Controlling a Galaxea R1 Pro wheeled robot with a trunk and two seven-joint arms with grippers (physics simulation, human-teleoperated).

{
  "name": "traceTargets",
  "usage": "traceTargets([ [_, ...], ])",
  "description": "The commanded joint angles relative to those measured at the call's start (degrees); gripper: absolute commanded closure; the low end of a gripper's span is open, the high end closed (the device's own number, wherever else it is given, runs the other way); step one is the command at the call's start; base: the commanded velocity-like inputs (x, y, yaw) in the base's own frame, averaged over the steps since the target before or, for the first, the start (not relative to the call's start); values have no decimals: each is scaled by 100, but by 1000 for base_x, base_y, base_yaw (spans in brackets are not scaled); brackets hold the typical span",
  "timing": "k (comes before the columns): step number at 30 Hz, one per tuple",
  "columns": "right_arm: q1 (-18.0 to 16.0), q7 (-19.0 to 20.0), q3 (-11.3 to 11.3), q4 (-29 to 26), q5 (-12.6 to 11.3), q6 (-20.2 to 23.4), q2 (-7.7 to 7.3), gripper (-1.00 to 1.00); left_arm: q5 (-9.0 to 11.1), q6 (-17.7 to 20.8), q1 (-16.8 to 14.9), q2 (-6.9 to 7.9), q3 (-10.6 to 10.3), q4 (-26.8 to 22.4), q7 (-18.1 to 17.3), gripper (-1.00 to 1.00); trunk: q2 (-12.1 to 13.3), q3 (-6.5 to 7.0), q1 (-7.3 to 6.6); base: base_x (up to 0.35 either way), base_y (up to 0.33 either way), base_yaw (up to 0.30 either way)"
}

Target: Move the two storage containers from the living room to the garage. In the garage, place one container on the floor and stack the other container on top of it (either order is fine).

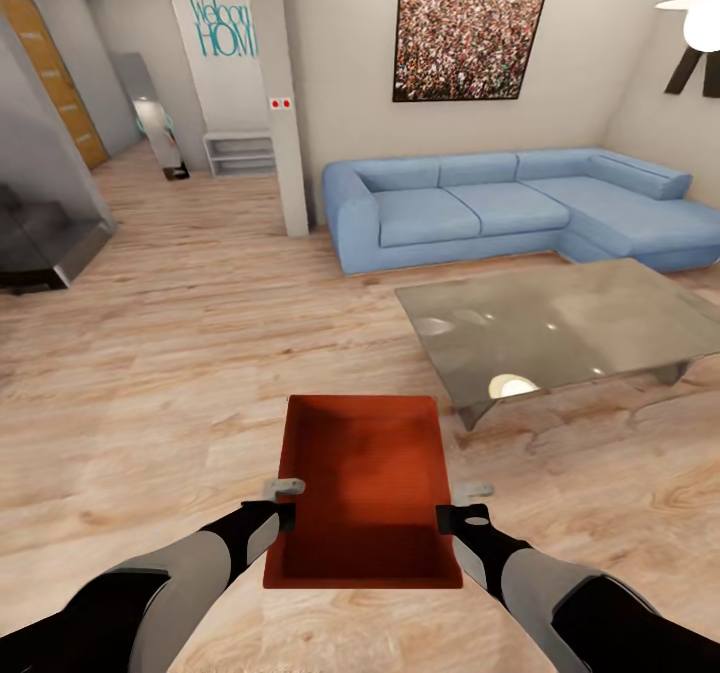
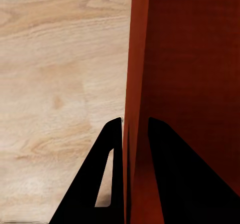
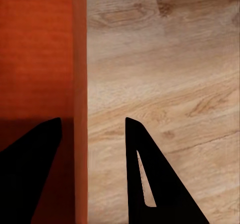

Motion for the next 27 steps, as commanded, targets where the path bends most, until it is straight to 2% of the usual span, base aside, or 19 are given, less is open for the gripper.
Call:
traceTargets([
  [1,-4,-29,41,6,-66,-27,0,100,14,33,-1,-2,-98,-9,36,100,-4,-5,0,0,0,300],
  [14,-4,-28,38,6,-66,-27,-3,100,14,32,-4,-2,-99,-9,36,100,-4,-5,0,0,0,289],
  [27,-4,-23,42,6,-67,-11,-1,100,23,42,-3,1,-98,-9,37,100,-4,-5,0,4,0,13],
])
